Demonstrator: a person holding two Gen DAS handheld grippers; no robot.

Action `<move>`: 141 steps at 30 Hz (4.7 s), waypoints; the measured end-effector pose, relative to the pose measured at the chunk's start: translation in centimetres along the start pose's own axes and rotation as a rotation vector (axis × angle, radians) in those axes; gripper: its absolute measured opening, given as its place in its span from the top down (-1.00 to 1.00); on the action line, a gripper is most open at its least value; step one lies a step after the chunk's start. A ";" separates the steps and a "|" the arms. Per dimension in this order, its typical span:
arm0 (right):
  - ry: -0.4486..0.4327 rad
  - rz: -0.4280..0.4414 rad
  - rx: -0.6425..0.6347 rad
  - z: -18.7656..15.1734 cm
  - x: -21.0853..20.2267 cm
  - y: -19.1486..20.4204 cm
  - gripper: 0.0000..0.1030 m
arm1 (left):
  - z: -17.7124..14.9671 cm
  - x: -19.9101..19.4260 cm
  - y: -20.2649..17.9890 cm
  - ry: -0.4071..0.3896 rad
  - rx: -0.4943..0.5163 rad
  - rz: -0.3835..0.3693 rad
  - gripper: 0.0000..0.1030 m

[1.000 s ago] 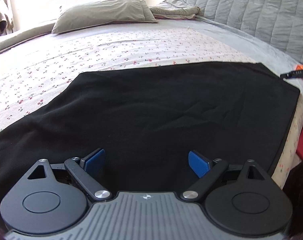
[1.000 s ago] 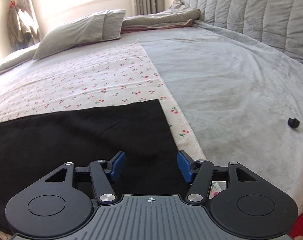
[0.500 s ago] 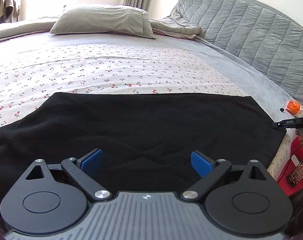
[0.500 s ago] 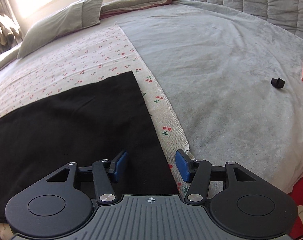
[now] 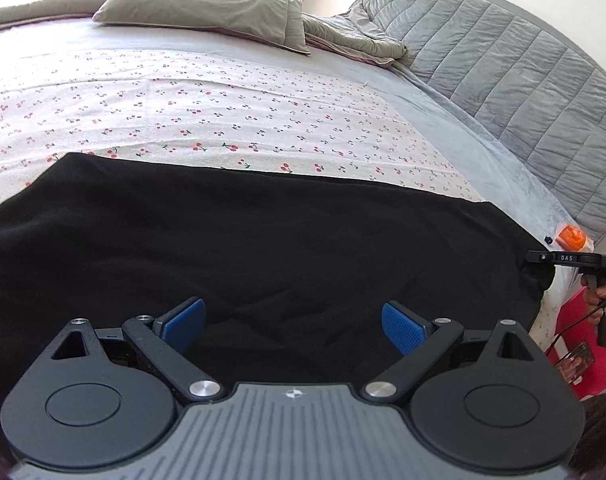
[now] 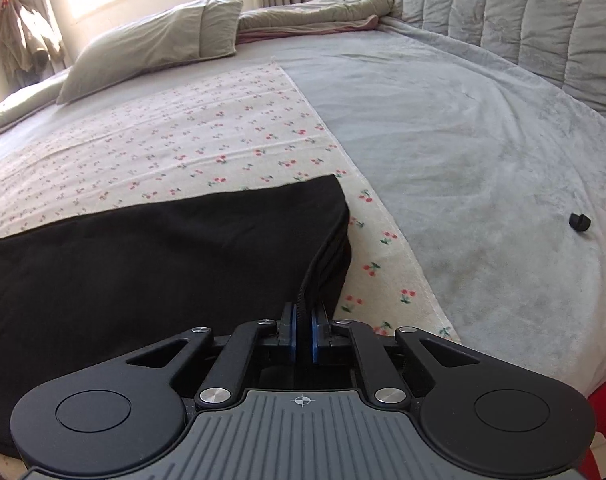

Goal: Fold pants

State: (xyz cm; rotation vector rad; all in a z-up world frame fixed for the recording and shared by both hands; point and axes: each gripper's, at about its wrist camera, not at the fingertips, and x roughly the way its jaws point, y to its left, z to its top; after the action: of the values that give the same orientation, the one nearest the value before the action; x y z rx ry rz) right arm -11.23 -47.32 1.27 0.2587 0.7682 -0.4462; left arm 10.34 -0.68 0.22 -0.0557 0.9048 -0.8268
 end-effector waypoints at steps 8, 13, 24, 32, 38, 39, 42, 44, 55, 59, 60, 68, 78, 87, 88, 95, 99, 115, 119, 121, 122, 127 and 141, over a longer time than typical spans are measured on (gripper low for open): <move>-0.030 0.223 -0.204 1.0 -0.8 11.3 0.88 | 0.1 2.8 0.0 0.030 -0.146 -0.172 -0.69; 0.023 0.379 -0.354 -0.6 -0.6 18.5 0.88 | 0.0 3.6 0.4 0.030 -0.230 -0.248 -0.52; 0.087 0.555 -0.572 -4.6 -1.6 27.8 0.79 | 0.3 5.6 1.7 0.039 -0.395 -0.342 -0.20; 0.116 0.696 -0.515 -3.8 -2.9 26.7 0.48 | 0.2 6.3 1.9 0.040 -0.416 -0.327 0.26; 0.106 0.610 -0.483 -4.4 -1.9 25.6 0.44 | 0.0 6.3 1.5 0.034 -0.394 -0.334 0.27; 0.121 0.605 -0.501 -4.9 -1.6 25.9 0.44 | 0.0 6.3 1.5 0.034 -0.392 -0.334 0.27; 0.143 0.562 -0.598 -6.9 -1.5 27.2 0.34 | 0.1 6.5 1.4 0.033 -0.393 -0.335 0.27; 0.091 0.502 -0.703 -8.1 -1.8 28.1 0.24 | 0.1 6.6 1.4 0.032 -0.396 -0.337 0.27; 0.085 0.537 -0.681 -8.3 -3.1 28.6 0.92 | 0.0 6.8 2.1 0.038 -0.423 -0.372 0.27; 0.085 0.617 -0.622 -7.6 -3.8 28.3 0.92 | 0.0 6.8 1.9 0.032 -0.412 -0.364 0.27; 0.084 0.634 -0.612 -7.4 -4.0 28.6 0.92 | -0.1 6.8 1.9 0.030 -0.409 -0.361 0.27; 0.110 0.642 -0.629 -8.0 -3.5 30.2 0.91 | -0.1 6.8 1.1 0.011 -0.364 -0.271 0.68; 0.001 0.686 -0.533 -5.9 -5.4 28.0 -0.34 | 1.1 4.6 -0.9 0.004 -0.200 -0.087 0.91; 0.035 0.563 -0.439 -3.8 -1.3 26.8 -0.37 | 1.8 -0.4 3.3 0.013 -0.147 0.098 0.91; 0.045 0.554 -0.444 -3.8 -0.9 27.3 -0.37 | 1.7 -1.0 4.1 0.014 -0.157 0.114 0.91; 0.063 0.518 -0.548 -4.8 0.2 30.6 -0.55 | 0.7 -5.5 8.4 0.009 -0.222 0.256 0.91; 0.089 0.504 -0.575 -5.2 0.2 32.1 -0.57 | 0.6 -7.6 9.8 -0.007 -0.217 0.361 0.91; 0.100 0.529 -0.610 -5.8 0.7 34.3 -0.64 | -0.6 -16.5 18.7 -0.030 -0.336 0.678 0.91; 0.116 0.531 -0.597 -5.6 1.0 33.8 -0.64 | -1.1 -17.9 20.3 -0.044 -0.349 0.758 0.91; 0.123 0.535 -0.587 -5.6 0.8 34.2 -0.64 | -1.6 -18.6 21.1 -0.050 -0.358 0.794 0.90; 0.125 0.535 -0.584 -5.6 0.9 34.2 -0.65 | -1.7 -18.7 21.5 -0.048 -0.365 0.810 0.90; 0.134 0.536 -0.577 -5.6 1.4 34.0 -0.66 | -2.5 -18.0 22.7 -0.025 -0.359 0.879 0.85; 0.251 0.661 -0.439 -4.5 1.7 32.6 -0.67 | -1.9 -18.0 13.8 -0.159 -0.207 0.703 -0.72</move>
State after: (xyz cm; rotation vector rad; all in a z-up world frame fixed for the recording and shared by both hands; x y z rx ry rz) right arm 2.70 -17.55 -1.00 0.1433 0.9498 0.3859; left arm 11.32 21.26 5.98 0.0175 0.7789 -0.0726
